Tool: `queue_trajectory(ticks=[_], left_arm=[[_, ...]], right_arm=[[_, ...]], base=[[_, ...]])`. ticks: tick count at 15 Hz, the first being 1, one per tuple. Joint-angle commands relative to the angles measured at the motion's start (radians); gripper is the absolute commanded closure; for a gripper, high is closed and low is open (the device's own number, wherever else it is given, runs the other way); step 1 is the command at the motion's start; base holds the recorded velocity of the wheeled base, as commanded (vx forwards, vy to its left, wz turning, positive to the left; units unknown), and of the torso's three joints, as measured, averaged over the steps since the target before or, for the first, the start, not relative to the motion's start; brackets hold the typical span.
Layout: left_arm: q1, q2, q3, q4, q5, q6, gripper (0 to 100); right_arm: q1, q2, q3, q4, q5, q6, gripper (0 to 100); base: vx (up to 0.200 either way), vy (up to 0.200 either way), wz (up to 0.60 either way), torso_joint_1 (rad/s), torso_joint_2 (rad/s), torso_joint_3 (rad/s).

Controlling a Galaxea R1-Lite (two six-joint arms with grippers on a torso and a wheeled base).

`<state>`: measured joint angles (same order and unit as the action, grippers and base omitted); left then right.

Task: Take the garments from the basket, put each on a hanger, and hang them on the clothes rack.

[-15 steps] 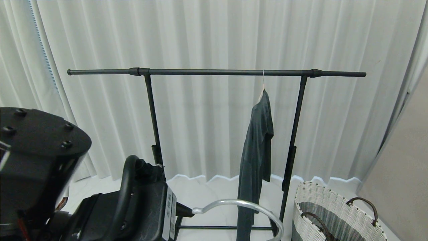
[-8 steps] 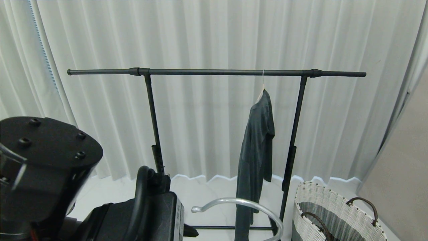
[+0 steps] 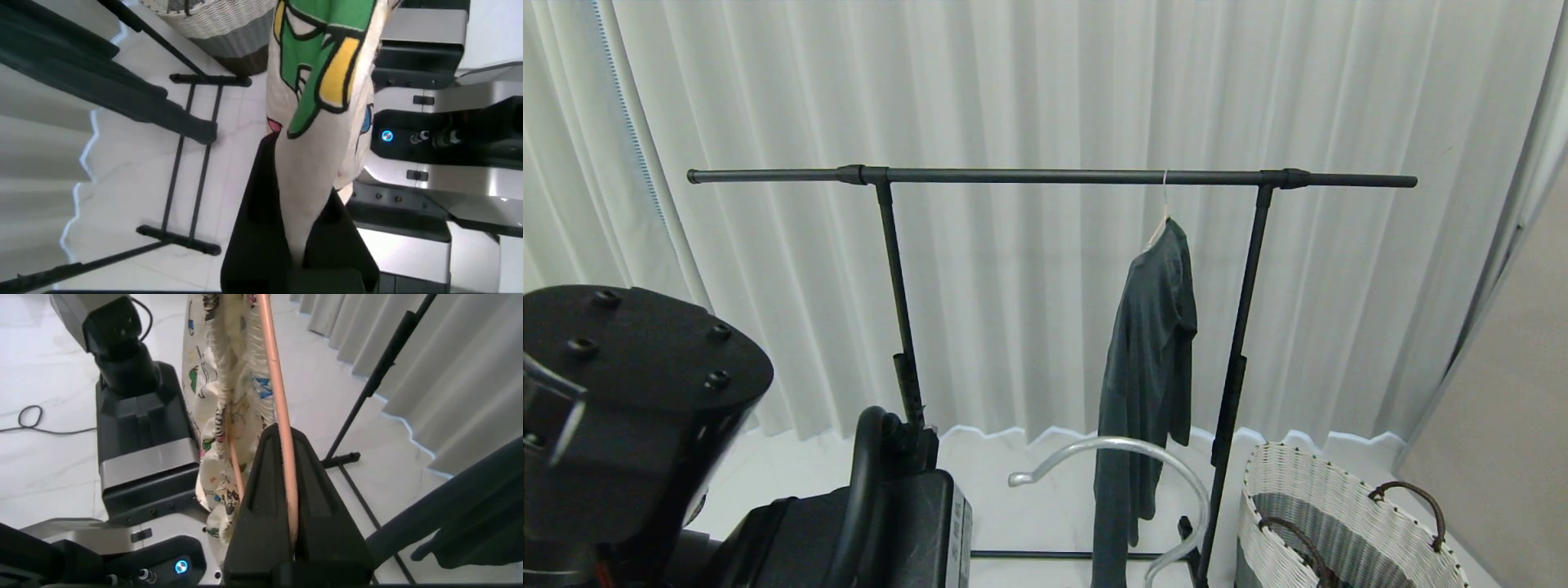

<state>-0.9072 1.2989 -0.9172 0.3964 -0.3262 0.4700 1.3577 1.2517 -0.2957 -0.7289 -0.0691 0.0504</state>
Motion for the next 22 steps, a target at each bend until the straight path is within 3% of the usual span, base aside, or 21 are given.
queue_trajectory(ticks=[1, 3, 5, 7, 9, 14, 16, 18, 22], left_arm=[[0.001, -0.004, 0.001, -0.001, 0.001, 0.001, 100], [0.005, -0.012, 0.011, -0.001, 0.003, 0.001, 100], [0.048, -0.050, 0.043, -0.002, 0.010, 0.006, 100], [0.068, -0.107, 0.064, -0.008, 0.075, 0.006, 100], [0.096, -0.133, 0.090, -0.090, 0.145, -0.004, 100], [0.212, -0.105, 0.097, -0.340, 0.191, -0.037, 100], [0.212, -0.102, 0.097, -0.390, 0.194, -0.079, 100], [0.211, -0.102, 0.095, -0.436, 0.202, -0.088, 100], [0.208, -0.107, 0.093, -0.439, 0.202, -0.088, 100]], right_arm=[[-0.006, 0.000, 0.003, 0.002, -0.018, 0.000, 0], [-0.029, -0.002, 0.004, 0.002, -0.055, 0.000, 0], [-0.115, -0.005, 0.007, 0.003, -0.083, -0.001, 0], [-0.242, -0.005, 0.041, 0.003, -0.080, -0.001, 0], [-0.285, -0.005, 0.053, 0.003, -0.077, 0.008, 0], [-0.307, 0.060, 0.043, 0.003, -0.078, 0.081, 0], [-0.311, 0.115, -0.006, 0.003, -0.078, 0.112, 0], [-0.319, 0.218, -0.129, 0.003, -0.083, 0.183, 0], [-0.381, 0.377, -0.295, 0.003, -0.083, 0.200, 0]], base=[[0.000, 0.000, 0.00, 0.000, 0.00, 0.000], [0.000, 0.000, 0.00, 0.000, 0.00, 0.000], [0.000, 0.000, 0.00, 0.000, 0.00, 0.000], [0.000, 0.000, 0.00, 0.000, 0.00, 0.000], [0.000, 0.000, 0.00, 0.000, 0.00, 0.000], [0.000, 0.000, 0.00, 0.000, 0.00, 0.000], [0.000, 0.000, 0.00, 0.000, 0.00, 0.000], [0.000, 0.000, 0.00, 0.000, 0.00, 0.000], [0.000, 0.000, 0.00, 0.000, 0.00, 0.000]])
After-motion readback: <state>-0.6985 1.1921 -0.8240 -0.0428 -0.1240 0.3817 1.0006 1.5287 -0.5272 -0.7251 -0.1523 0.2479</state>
